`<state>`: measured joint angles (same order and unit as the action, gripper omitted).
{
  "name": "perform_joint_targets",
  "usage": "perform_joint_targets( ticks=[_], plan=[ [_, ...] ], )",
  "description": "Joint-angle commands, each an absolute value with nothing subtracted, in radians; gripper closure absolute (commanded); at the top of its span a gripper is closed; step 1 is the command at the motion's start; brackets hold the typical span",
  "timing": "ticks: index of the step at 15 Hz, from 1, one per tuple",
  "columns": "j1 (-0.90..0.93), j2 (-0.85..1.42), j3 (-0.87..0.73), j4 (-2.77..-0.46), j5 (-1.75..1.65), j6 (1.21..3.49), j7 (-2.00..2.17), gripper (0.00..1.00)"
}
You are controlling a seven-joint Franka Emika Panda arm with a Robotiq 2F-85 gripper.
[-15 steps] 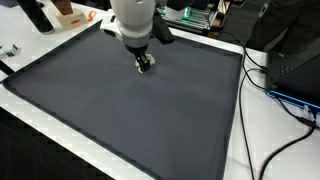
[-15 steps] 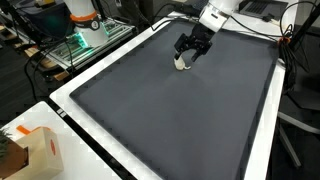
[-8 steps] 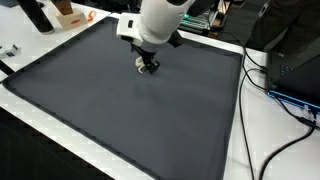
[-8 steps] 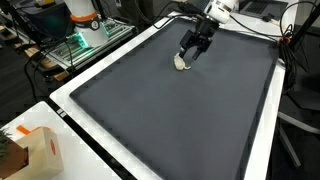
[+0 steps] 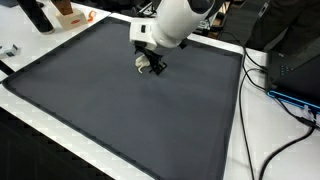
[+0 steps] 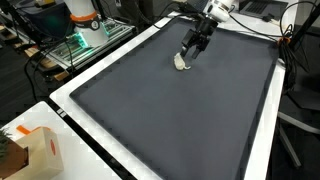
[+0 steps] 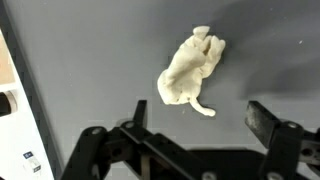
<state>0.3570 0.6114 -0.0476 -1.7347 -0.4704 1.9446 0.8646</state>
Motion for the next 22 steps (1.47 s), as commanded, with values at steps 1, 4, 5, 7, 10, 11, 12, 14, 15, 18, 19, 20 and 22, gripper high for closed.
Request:
perform_joint_targets(
  ticks=[1,4,5,7,10,11,12,14,15,18,19,20,22],
  plan=[
    [0.358,0.583,-0.04,-1.794,-0.515,1.988,0.863,0.0],
    [0.356,0.57,-0.033,-1.817,-0.525,2.012,0.854,0.0],
    [0.354,0.566,-0.03,-1.824,-0.523,2.017,0.844,0.0],
    [0.35,0.554,-0.023,-1.838,-0.517,2.025,0.82,0.0],
    [0.346,0.533,-0.016,-1.862,-0.511,2.031,0.781,0.0],
    [0.345,0.527,-0.015,-1.868,-0.506,2.024,0.77,0.0],
    [0.345,0.519,-0.014,-1.875,-0.511,2.022,0.756,0.0],
    [0.342,0.508,-0.011,-1.883,-0.505,2.0,0.719,0.0],
    [0.343,0.502,-0.011,-1.886,-0.503,1.979,0.702,0.0],
    [0.331,0.479,-0.003,-1.906,-0.497,1.975,0.632,0.0],
    [0.327,0.471,-0.001,-1.914,-0.494,1.974,0.608,0.0],
    [0.319,0.461,0.003,-1.923,-0.486,1.979,0.579,0.0],
    [0.308,0.445,0.008,-1.934,-0.475,1.976,0.52,0.0]
  ],
)
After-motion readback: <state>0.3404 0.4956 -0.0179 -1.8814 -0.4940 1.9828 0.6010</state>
